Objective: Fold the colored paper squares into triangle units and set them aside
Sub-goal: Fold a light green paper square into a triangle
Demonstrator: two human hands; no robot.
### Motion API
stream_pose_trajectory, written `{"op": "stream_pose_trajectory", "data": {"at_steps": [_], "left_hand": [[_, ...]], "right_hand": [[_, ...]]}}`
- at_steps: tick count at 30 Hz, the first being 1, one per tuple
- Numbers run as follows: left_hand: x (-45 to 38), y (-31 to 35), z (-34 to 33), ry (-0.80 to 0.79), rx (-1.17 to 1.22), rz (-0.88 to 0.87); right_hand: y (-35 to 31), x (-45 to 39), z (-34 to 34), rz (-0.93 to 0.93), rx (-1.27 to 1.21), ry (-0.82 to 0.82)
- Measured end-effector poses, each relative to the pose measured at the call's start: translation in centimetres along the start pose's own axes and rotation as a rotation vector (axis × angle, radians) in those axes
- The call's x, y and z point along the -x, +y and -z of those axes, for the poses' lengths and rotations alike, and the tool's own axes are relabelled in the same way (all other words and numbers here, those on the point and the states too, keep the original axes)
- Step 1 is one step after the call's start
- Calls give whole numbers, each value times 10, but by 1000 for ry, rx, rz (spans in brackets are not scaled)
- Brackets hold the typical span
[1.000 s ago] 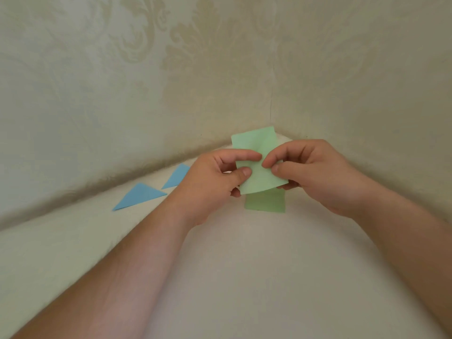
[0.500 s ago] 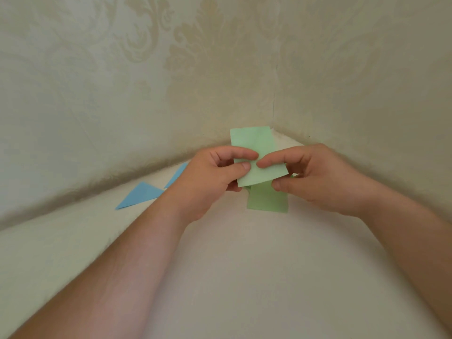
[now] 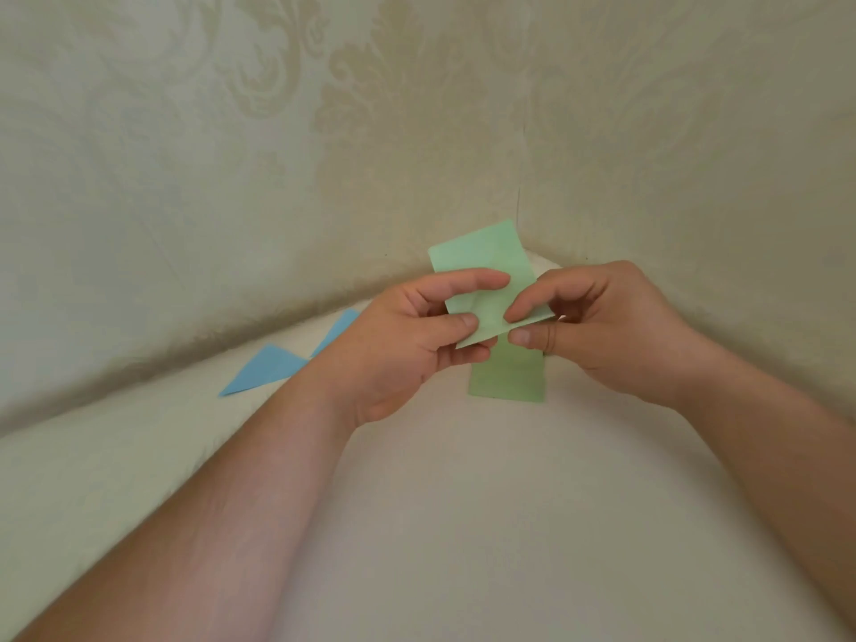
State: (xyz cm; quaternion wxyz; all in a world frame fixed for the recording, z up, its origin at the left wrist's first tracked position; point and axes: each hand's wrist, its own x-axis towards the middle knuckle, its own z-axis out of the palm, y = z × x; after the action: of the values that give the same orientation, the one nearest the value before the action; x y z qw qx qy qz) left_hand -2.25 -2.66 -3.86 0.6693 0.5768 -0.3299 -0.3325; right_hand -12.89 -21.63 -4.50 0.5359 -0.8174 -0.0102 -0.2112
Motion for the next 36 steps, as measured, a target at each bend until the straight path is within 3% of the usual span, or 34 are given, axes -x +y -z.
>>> {"op": "stream_pose_trajectory", "data": {"at_steps": [8, 19, 22, 36], "left_hand": [[-1, -2, -1, 59, -132, -61], [-2, -1, -4, 90, 3, -19], [-3, -6, -7, 132, -97, -62], [-1, -7, -17, 175, -157, -139]], "right_hand": [[-4, 0, -1, 1, -69, 28], [-5, -1, -6, -44, -190, 149], [-4, -2, -7, -52, -211, 163], [1, -4, -8, 5, -145, 198]]}}
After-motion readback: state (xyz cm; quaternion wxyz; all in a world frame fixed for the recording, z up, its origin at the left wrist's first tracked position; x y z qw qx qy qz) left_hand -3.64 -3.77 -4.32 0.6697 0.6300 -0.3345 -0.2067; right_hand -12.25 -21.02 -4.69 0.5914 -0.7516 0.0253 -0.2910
